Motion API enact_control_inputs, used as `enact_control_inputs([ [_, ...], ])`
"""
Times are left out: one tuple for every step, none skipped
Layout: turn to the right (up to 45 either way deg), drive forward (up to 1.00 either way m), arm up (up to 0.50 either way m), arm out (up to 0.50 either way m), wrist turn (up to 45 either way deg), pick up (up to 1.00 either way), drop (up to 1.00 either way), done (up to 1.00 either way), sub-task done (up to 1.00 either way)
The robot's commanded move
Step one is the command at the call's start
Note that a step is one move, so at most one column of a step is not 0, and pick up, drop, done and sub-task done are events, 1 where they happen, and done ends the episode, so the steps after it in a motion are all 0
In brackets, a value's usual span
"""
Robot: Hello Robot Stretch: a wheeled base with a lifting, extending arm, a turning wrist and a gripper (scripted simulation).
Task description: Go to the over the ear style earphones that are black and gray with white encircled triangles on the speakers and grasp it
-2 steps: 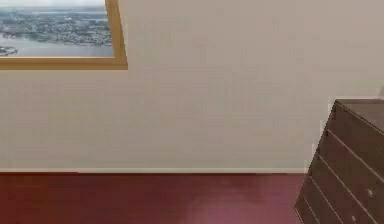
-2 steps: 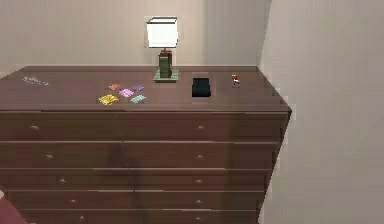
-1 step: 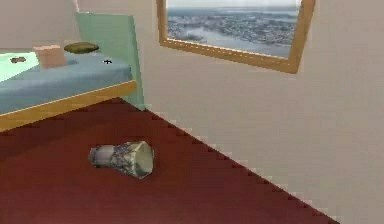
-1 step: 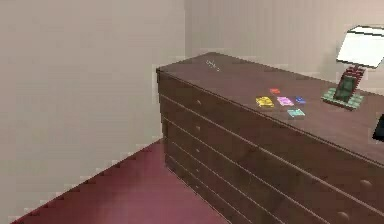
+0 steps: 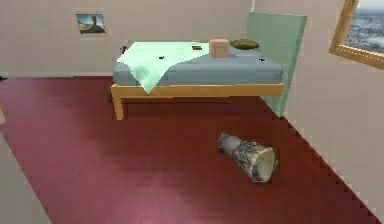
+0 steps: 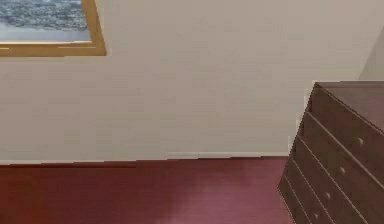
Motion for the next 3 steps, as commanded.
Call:
enact_control_inputs([
  [0.0,1.0,0.0,0.0,0.0,0.0,0.0,0.0,0.0],
  [-42.0,0.0,0.0,0.0,0.0,0.0,0.0,0.0,0.0],
  [0.0,0.05,0.0,0.0,0.0,0.0,0.0,0.0,0.0],
])
